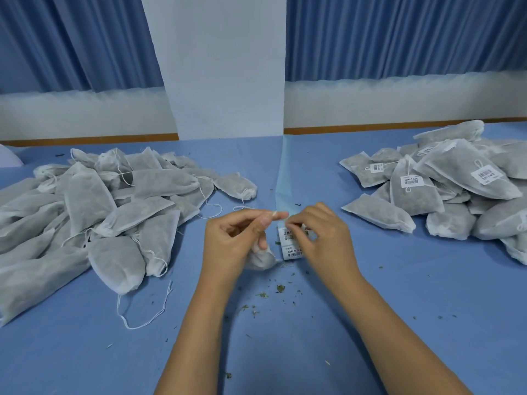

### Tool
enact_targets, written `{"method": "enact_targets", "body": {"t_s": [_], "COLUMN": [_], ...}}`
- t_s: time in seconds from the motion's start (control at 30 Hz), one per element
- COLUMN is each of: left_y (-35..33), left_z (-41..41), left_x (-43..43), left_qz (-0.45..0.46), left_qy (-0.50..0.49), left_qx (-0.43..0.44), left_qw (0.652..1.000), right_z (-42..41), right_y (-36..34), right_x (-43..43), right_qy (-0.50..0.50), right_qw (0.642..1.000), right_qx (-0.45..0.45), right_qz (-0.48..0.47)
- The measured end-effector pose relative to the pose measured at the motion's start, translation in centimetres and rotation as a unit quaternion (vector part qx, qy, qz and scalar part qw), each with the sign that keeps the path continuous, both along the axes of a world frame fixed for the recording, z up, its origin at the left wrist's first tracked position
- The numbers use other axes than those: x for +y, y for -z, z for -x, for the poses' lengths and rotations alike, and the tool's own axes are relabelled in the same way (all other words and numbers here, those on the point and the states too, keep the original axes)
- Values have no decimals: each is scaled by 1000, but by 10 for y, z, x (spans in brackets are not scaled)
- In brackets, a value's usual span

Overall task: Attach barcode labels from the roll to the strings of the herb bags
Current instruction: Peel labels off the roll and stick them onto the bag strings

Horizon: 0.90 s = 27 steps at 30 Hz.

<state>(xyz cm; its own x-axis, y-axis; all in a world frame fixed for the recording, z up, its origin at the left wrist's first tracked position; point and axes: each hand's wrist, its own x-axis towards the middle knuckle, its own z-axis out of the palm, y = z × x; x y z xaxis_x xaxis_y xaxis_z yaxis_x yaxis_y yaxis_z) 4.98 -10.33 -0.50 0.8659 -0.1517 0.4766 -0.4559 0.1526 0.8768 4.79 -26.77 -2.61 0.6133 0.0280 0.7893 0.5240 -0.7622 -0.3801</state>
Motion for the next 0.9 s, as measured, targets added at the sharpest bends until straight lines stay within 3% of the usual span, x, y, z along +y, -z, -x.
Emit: {"method": "enact_targets", "body": {"t_s": [0.07,0.17,0.4,0.6,0.73,0.9], "left_y": [5,11,13,5,5,7], "left_z": [-5,-12,-10,-3,-2,-2], "left_x": [0,-1,-3,-10,-12,-12], "left_qz": [-22,-143,-268,-153,-130,-110], "left_qy": [-42,-115,-93,-25,-60,-113], "left_qx": [9,-30,-113,-16,-21,-24], "left_qw": [999,983,952,988,989,987], "right_z": [3,6,10,11,13,15], "right_y": [0,-2,-8,-8,-10,-12], "right_x": [6,8,2,5,9,9], "right_qy": [-37,-63,-52,-15,-37,-59], "right_qw": [998,995,995,995,985,974], "right_qx": [-2,-21,-62,-39,42,114], "right_qz": [45,77,51,-89,-165,-188]}}
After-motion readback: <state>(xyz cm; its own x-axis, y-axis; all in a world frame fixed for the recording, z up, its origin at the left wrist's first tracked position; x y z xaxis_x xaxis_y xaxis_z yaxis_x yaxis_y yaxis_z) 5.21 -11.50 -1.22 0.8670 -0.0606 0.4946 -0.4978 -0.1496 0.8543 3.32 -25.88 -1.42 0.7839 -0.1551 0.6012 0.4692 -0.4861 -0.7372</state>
